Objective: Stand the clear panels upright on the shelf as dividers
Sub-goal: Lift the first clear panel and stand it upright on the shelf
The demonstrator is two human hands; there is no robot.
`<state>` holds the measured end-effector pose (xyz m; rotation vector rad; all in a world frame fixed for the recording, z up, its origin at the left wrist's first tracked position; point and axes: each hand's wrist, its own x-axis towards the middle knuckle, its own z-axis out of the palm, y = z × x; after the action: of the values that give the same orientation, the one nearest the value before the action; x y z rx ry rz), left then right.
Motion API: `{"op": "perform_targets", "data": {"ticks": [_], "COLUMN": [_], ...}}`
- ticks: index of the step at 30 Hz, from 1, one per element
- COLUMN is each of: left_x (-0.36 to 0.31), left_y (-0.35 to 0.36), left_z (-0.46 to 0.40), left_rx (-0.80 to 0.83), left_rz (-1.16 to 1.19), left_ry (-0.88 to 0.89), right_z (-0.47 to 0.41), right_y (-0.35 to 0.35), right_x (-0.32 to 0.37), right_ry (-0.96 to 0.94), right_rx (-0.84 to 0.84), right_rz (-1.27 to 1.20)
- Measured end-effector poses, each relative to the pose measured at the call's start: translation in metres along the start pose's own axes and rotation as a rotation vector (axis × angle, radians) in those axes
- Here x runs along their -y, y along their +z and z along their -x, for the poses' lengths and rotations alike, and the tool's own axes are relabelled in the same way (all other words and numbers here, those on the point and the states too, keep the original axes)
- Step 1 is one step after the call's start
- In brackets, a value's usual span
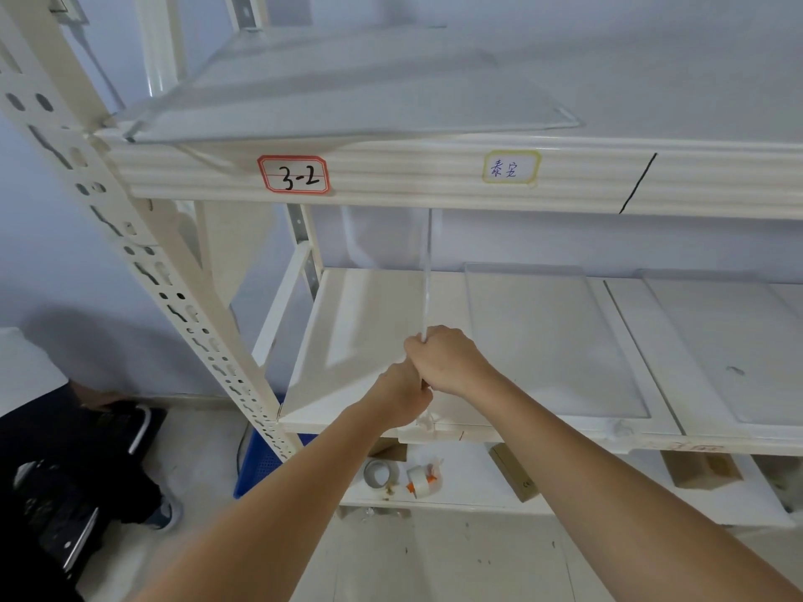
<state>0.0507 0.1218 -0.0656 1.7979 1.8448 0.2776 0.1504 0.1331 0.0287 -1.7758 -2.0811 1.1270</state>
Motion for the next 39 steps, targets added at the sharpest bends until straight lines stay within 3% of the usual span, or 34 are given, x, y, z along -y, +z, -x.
{"op": "perform_targets", "data": {"ticks": [4,11,17,21,23,25,28,30,34,39], "left_x": [-0.002,-0.006,-0.005,0.020,0.033,0.049,0.065,0.067,0.060,0.067], "left_y": [0.009,0.026,0.018,0.022,0.032,0.051,0.078,0.087,0.099,0.108], "left_z": [0.003,0.018,0.008,0.016,0.031,0.048,0.060,0.054,0.036,0.026], "left_rx": [0.038,0.036,0.072,0.121,0.049,-0.010,0.065,0.109,0.041,0.031], "left_rz": [-0.103,-0.072,-0.115,0.419,0.566,0.689,1.156,1.285,1.443,1.430], "left_ry": [0.008,-0.058,-0.034,-0.111,-0.224,-0.401,-0.724,-0.819,-0.801,-0.798], "right_z": [-0.003,0.008,-0.004,0.001,0.013,0.021,0.020,0.012,-0.008,-0.021], "right_y": [0.007,0.028,0.023,0.031,0.050,0.077,0.116,0.133,0.158,0.174], "right_x": [-0.007,-0.029,-0.027,-0.068,-0.100,-0.130,-0.148,-0.145,-0.134,-0.141], "right_ry": [0.026,0.040,-0.003,-0.004,0.076,0.293,0.639,0.689,0.665,0.703], "right_rx": [-0.006,0.003,0.027,0.205,0.059,-0.122,0.026,0.129,0.045,-0.068], "right_rz": [0.001,-0.070,0.071,-0.255,-0.414,-0.569,-0.935,-1.106,-1.442,-1.406]}}
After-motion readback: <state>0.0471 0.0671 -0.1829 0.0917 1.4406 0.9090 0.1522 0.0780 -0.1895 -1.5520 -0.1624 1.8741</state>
